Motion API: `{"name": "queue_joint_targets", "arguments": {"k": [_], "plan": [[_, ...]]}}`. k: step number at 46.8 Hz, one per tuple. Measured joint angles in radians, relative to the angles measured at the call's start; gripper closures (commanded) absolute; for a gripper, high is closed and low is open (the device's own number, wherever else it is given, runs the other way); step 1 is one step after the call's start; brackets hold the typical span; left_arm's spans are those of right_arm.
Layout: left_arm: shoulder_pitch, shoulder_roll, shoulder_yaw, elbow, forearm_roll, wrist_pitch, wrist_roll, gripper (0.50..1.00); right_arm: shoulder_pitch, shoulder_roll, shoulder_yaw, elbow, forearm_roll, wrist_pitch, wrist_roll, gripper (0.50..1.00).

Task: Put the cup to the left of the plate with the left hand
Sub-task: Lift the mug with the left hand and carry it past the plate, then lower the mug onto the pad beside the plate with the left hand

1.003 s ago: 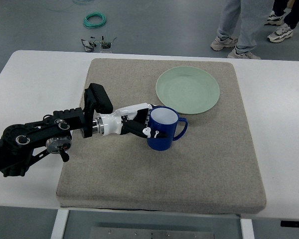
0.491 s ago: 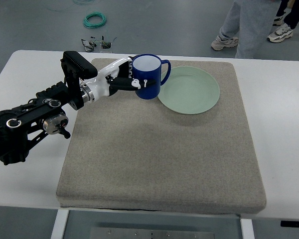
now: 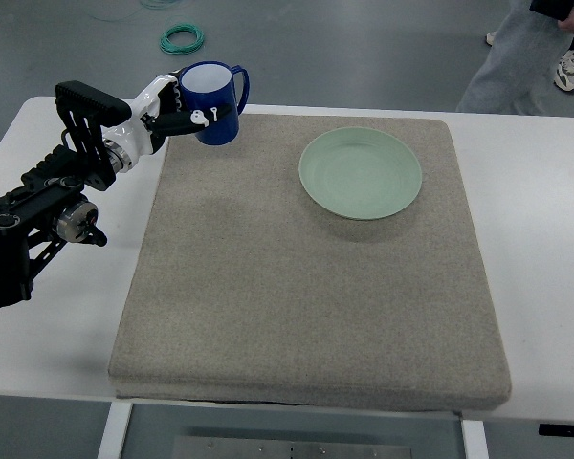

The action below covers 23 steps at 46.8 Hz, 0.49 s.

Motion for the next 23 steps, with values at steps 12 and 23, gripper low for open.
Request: {"name": "queue_joint_targets", "arguments": {"k": [12, 23], "plan": [[0.025, -0.008, 0.005, 0.039, 0.000, 0.000, -0.013, 0.879, 0.000, 0.000, 0.000, 0.000, 0.000, 0.000, 0.000, 0.566], [0.064, -0.017, 0.006, 0.041, 0.000, 0.007, -0.018, 0.853, 0.000, 0.000, 0.000, -0.001, 0.000, 0.000, 0.000, 0.566]]}}
